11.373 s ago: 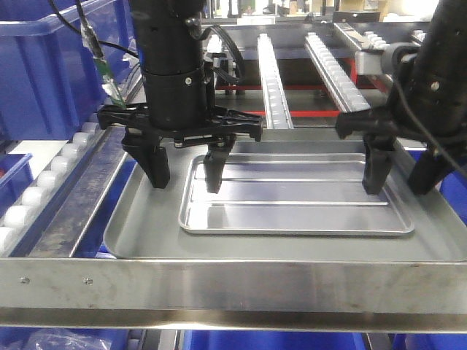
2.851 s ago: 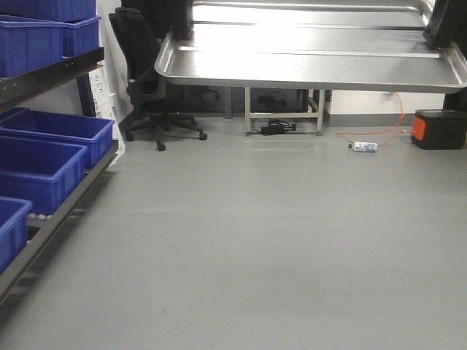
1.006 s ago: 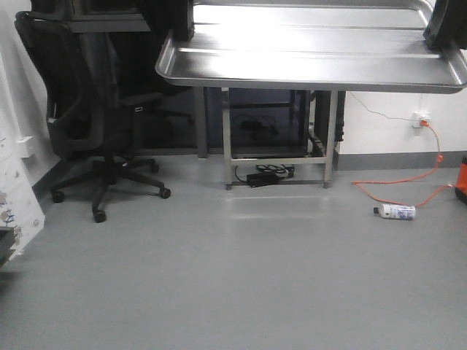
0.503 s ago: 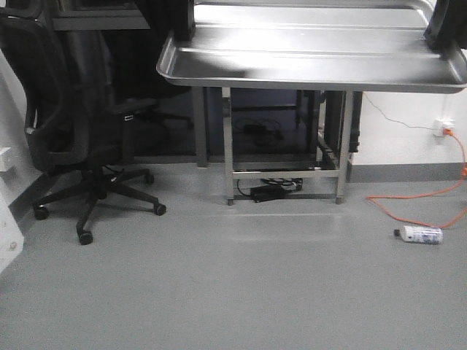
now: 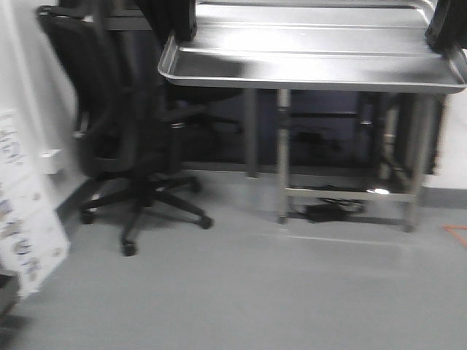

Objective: Grab silver tray and place in blue box
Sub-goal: 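Hold the silver tray while driving the base to the blue bin rack, then lower the silver tray with both grippers into the blue bin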

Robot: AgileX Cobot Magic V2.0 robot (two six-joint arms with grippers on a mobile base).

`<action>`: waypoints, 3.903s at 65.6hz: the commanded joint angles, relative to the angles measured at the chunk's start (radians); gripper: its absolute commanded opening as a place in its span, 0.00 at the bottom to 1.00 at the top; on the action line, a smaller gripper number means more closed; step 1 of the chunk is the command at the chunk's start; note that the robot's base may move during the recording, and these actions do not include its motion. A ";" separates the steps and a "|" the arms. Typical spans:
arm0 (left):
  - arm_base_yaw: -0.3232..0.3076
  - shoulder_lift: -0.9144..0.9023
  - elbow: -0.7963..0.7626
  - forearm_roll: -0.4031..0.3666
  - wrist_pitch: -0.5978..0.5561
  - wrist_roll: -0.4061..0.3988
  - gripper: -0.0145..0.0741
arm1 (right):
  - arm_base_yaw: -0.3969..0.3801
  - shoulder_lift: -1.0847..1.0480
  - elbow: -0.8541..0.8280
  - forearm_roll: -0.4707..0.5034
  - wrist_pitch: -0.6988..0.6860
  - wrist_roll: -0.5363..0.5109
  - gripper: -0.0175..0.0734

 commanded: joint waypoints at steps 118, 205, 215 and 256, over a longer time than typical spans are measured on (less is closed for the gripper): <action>-0.001 -0.048 -0.027 0.039 0.050 0.020 0.05 | -0.008 -0.034 -0.039 -0.032 -0.053 -0.016 0.26; -0.001 -0.048 -0.027 0.039 0.050 0.020 0.05 | -0.008 -0.034 -0.039 -0.032 -0.053 -0.016 0.26; -0.001 -0.048 -0.027 0.039 0.050 0.020 0.05 | -0.008 -0.034 -0.039 -0.032 -0.053 -0.016 0.26; -0.001 -0.048 -0.027 0.039 0.003 0.020 0.05 | -0.008 -0.034 -0.039 -0.034 -0.061 -0.017 0.26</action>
